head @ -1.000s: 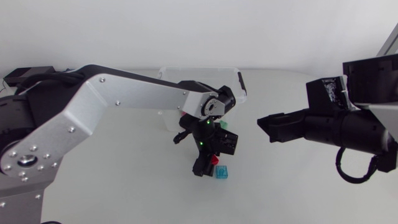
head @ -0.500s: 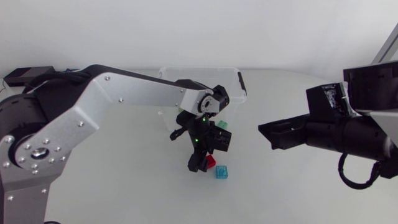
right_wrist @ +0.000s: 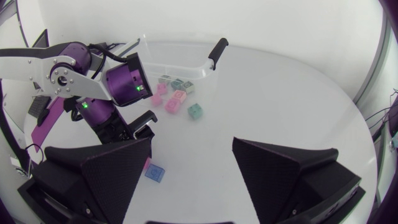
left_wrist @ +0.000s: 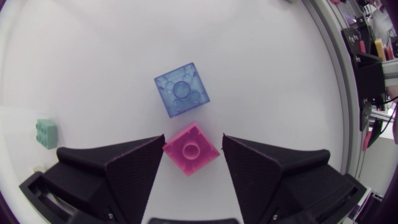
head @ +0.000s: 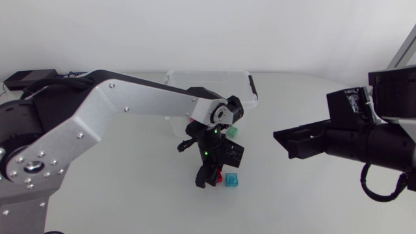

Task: Pick up the duplo bricks and place them in the container

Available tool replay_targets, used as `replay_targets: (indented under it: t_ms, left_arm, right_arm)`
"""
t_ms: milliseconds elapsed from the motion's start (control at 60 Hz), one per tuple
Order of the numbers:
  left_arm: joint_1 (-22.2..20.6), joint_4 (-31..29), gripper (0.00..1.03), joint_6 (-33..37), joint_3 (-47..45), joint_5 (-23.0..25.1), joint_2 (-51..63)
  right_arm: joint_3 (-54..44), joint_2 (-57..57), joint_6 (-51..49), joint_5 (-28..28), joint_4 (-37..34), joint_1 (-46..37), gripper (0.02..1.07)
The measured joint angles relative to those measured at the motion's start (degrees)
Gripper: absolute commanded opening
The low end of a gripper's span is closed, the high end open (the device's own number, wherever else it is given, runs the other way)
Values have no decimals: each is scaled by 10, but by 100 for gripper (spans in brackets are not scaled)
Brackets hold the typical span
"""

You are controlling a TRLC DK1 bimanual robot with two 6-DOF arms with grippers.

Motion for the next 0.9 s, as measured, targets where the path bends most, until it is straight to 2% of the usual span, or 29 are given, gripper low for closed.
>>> replay_targets:
  t_ms: [167,233,267,283,333,467,600,700,867,900]
  left_arm:
    - [0,-5,60,-6,-3,-5,-17]
    - [0,-11,60,-43,5,-9,-17]
    - [-2,-15,63,-73,12,-15,-17]
    - [-3,-16,72,-81,14,-18,-17]
    - [-5,-17,74,-118,22,-33,-17]
    - [-9,-53,74,-227,45,-40,-15]
    - [-9,-55,74,-306,43,-42,-14]
    - [-9,-47,74,-343,35,-42,-14]
    - [-10,-31,73,-366,28,-42,-12]
    - [-11,-26,67,-368,24,-43,-10]
  right_arm:
    - [0,-1,0,0,-6,0,97]
    - [0,-5,-1,0,-6,0,97]
    - [0,-9,-2,0,-8,0,97]
    - [0,-10,-3,0,-8,0,97]
    - [0,-14,-5,0,-10,0,97]
    - [0,-30,-13,-2,-12,0,97]
    - [-8,-40,-15,-2,-14,-1,97]
    - [-10,-40,-15,-4,-22,-1,97]
    - [-11,-57,-15,-4,-26,-1,97]
    - [-14,-63,-15,-4,-30,-1,97]
